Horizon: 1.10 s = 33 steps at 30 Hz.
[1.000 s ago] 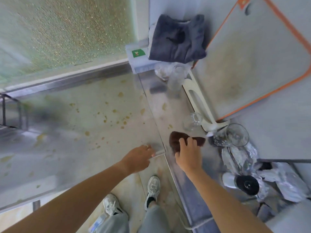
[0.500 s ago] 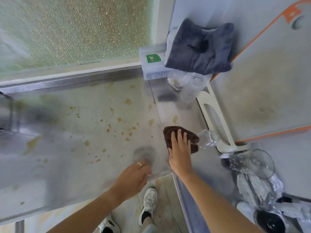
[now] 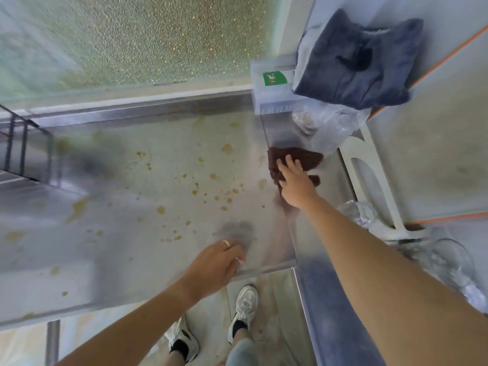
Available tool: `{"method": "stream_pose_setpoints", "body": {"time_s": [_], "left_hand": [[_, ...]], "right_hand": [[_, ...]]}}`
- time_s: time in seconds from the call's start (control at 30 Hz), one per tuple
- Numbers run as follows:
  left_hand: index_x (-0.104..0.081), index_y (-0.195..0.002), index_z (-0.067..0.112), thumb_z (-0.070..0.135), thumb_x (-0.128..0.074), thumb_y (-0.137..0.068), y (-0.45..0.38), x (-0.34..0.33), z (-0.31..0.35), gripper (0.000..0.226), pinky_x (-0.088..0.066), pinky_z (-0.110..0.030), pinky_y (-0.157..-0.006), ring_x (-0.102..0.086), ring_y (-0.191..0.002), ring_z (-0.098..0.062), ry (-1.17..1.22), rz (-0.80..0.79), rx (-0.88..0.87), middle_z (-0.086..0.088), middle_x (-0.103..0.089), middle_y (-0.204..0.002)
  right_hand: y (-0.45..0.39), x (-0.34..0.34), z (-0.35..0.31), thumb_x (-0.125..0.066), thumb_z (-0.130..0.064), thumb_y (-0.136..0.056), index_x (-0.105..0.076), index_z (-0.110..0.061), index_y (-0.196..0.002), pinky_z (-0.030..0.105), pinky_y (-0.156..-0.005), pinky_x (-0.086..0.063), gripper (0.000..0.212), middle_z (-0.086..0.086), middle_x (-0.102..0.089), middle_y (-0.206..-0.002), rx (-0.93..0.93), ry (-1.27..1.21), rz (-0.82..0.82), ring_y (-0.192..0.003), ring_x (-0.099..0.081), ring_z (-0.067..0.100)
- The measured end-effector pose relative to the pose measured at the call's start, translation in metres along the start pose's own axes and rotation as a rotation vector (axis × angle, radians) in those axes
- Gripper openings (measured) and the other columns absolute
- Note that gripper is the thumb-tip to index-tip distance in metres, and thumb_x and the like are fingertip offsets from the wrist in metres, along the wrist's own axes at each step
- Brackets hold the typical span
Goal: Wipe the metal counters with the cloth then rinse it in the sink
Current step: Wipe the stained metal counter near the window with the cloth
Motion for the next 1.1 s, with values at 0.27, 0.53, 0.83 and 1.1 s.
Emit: {"method": "stream_pose_setpoints", "body": {"time_s": [0.27, 0.53, 0.83, 1.1], "left_hand": [[-0.061, -0.096, 0.023, 0.015, -0.046, -0.091, 0.025, -0.013, -0.001, 0.018, -0.048, -0.03, -0.075, -0.059, -0.086, -0.018, -0.045, -0.054, -0.051, 0.005, -0.06, -0.097], [-0.064, -0.101, 0.028, 0.011, -0.061, -0.067, 0.057, -0.014, 0.023, 0.038, -0.05, -0.032, -0.082, -0.057, -0.104, -0.016, -0.192, -0.075, -0.132, 0.01, -0.059, -0.111], [-0.063, -0.093, 0.027, 0.013, -0.055, -0.074, 0.047, -0.013, 0.007, 0.025, -0.042, -0.031, -0.09, -0.058, -0.102, -0.014, -0.289, 0.006, -0.163, 0.011, -0.061, -0.103], [-0.064, -0.09, 0.022, 0.017, -0.061, -0.065, 0.044, -0.018, -0.004, 0.026, -0.038, -0.033, -0.088, -0.063, -0.102, -0.02, -0.266, 0.06, -0.206, 0.006, -0.062, -0.101]], "right_hand": [[0.13, -0.037, 0.001, -0.046, -0.014, -0.106, -0.018, -0.019, -0.162, 0.045, -0.117, -0.035, 0.063, 0.001, -0.009, -0.171, -0.135, -0.119, -0.018, -0.158, -0.01, 0.026], [0.21, -0.031, -0.008, -0.048, -0.033, -0.104, -0.058, -0.015, -0.141, 0.042, -0.106, -0.045, 0.042, 0.015, -0.062, -0.139, -0.393, -0.472, 0.227, -0.131, -0.055, 0.036], [0.139, -0.097, -0.069, -0.03, -0.054, -0.099, -0.018, -0.024, -0.162, 0.064, -0.118, -0.022, 0.071, 0.016, -0.012, -0.169, -0.213, -0.003, 0.045, -0.153, -0.012, 0.049], [-0.01, -0.038, -0.068, -0.025, -0.051, -0.105, 0.01, -0.03, -0.161, 0.061, -0.123, 0.008, 0.069, 0.008, 0.02, -0.169, -0.161, 0.044, 0.004, -0.154, 0.019, 0.039]]}}
Point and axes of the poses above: each hand's wrist, its own y-axis away from the middle knuckle, its own x-axis out of the back of the hand, z = x × y, the point moved 10 cm from there along -y, towards the middle knuckle
